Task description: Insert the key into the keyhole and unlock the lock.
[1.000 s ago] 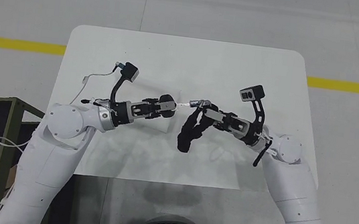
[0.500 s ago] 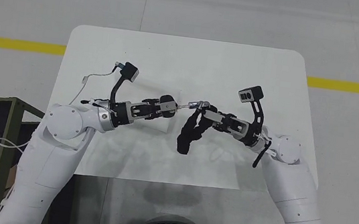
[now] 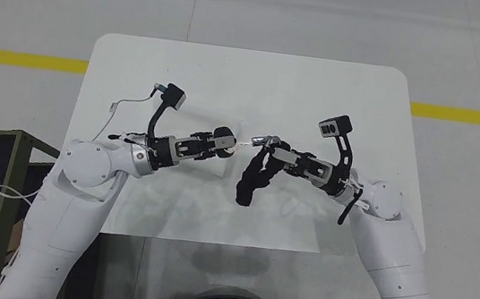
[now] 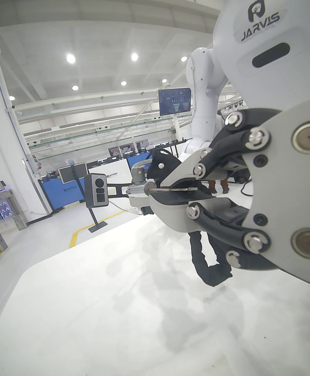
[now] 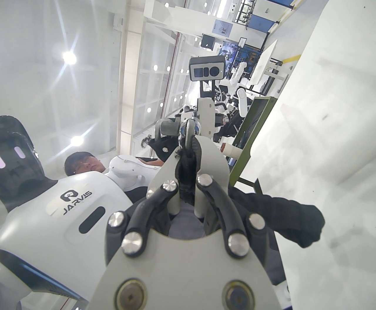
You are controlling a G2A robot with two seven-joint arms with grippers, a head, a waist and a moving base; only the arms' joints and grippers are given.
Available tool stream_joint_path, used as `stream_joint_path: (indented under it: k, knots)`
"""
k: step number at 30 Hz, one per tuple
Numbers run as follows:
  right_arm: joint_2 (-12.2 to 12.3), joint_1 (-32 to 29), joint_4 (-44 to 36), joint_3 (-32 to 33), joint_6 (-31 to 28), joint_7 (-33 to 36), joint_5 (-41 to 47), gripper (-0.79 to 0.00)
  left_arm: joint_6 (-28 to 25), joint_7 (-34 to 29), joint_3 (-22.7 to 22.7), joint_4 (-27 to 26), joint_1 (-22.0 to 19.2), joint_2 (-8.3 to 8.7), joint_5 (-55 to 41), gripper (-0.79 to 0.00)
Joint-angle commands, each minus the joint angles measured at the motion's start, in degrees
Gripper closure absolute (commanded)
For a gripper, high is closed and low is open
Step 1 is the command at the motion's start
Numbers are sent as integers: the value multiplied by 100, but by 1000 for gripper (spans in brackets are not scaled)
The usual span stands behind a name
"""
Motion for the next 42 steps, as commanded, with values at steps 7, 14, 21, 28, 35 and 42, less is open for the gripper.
stream_joint_path:
  k: [7,14,21,28,35,42]
  knots:
    - [73,15,-173,171,-54,-63,-667,0,-23,-50,15,-32,14,-6,158,0]
    - [148,-5,-245,402,128,79,-553,0,-59,-137,73,-19,-2,-19,168,0]
    - [173,121,89,477,257,376,98,0,50,-81,20,46,-12,-38,-36,0]
    - [161,180,237,407,478,475,623,0,116,859,-221,187,-9,-75,149,0]
    - [161,180,237,407,478,475,623,0,149,881,-221,210,-13,-78,122,0]
    - [185,-269,-352,497,643,-25,645,0,-675,3320,-458,-527,270,-61,3752,0]
